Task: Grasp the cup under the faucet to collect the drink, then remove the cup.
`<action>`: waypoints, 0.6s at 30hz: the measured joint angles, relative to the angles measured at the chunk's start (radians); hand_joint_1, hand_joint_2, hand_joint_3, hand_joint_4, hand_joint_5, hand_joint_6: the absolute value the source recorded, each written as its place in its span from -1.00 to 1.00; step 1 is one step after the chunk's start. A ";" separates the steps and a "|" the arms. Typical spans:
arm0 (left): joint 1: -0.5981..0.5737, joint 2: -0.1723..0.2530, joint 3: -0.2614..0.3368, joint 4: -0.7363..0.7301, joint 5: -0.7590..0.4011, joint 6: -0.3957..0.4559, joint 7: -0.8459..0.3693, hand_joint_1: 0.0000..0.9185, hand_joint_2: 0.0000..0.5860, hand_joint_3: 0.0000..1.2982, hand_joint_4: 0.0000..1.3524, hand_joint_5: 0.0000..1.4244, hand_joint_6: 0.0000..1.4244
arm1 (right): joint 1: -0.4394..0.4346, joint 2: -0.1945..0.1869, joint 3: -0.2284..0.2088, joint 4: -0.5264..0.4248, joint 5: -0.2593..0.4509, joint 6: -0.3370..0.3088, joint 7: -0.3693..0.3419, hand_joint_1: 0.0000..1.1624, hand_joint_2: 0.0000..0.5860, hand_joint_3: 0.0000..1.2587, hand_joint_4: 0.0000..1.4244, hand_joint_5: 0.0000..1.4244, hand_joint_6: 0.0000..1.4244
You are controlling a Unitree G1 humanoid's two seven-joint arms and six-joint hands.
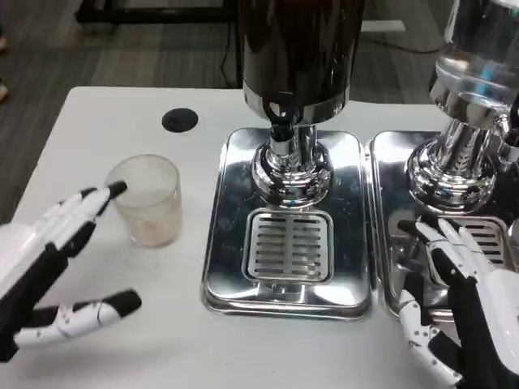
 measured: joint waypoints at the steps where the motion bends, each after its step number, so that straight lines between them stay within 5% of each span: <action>1: -0.006 -0.003 0.000 0.002 -0.004 0.006 0.000 -1.00 -0.69 -1.00 -1.00 -1.00 -0.94 | 0.000 0.000 0.000 0.000 0.000 0.000 0.000 -0.26 1.00 -0.64 -0.86 -0.91 -0.80; 9: -0.144 -0.052 -0.010 0.097 -0.003 0.137 0.003 -1.00 -0.84 -1.00 -1.00 -1.00 -0.86 | -0.004 0.013 0.002 0.000 -0.004 0.000 -0.002 -0.27 1.00 -0.64 -0.86 -0.91 -0.78; 18: -0.328 -0.083 -0.065 0.300 0.007 0.171 0.010 -1.00 -0.86 -1.00 -1.00 -1.00 -0.85 | -0.011 0.029 0.005 -0.001 -0.006 0.000 -0.005 -0.27 1.00 -0.61 -0.86 -0.91 -0.76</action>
